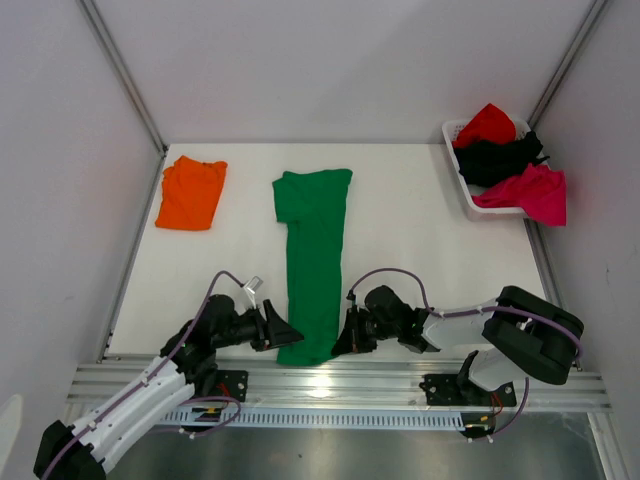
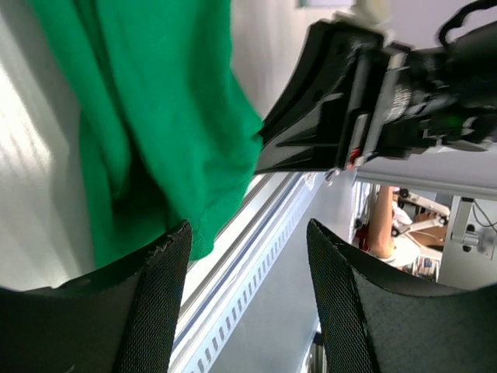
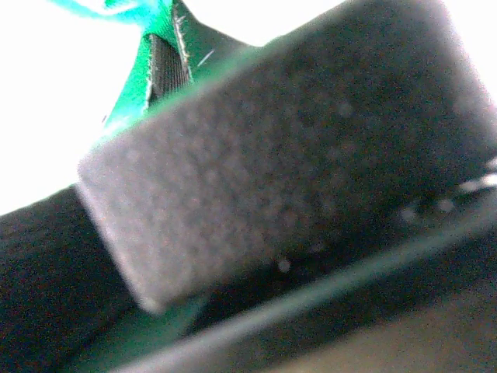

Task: Fold and stack the t-shirts
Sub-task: Fold the tshirt

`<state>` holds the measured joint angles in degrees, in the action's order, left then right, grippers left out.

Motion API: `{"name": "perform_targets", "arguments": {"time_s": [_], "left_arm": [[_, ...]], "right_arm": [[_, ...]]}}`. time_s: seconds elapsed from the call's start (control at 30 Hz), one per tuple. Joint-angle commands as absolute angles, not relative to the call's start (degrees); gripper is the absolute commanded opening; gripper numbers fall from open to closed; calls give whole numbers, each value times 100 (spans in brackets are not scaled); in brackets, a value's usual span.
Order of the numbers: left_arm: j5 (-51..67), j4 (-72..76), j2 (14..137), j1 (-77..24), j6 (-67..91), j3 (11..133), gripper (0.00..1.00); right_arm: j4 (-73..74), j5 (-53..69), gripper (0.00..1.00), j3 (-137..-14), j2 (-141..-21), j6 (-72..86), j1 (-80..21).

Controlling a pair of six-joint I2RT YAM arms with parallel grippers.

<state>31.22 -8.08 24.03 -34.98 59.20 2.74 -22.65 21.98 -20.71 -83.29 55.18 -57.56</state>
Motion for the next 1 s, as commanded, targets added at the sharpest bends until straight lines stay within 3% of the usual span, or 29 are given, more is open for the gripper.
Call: {"name": "perform_targets", "arguments": {"time_s": [0.0, 0.43, 0.67, 0.97], "left_arm": [[2752, -1070, 1910, -3568, 6135, -147, 64], [1890, -3366, 720, -3577, 6434, -79, 63], [1933, -2489, 2123, -3577, 6329, -158, 63], [1600, -2900, 3085, -3621, 6126, 334, 61]], "right_arm": [[-2522, 2232, 1, -2118, -8341, 5423, -5722], [-2584, 2320, 1, -2162, -8464, 5432, -5678], [-2593, 2347, 1, -2171, -8473, 5414, -5660], [-2549, 2329, 1, -2092, -8358, 5396, -5564]]}}
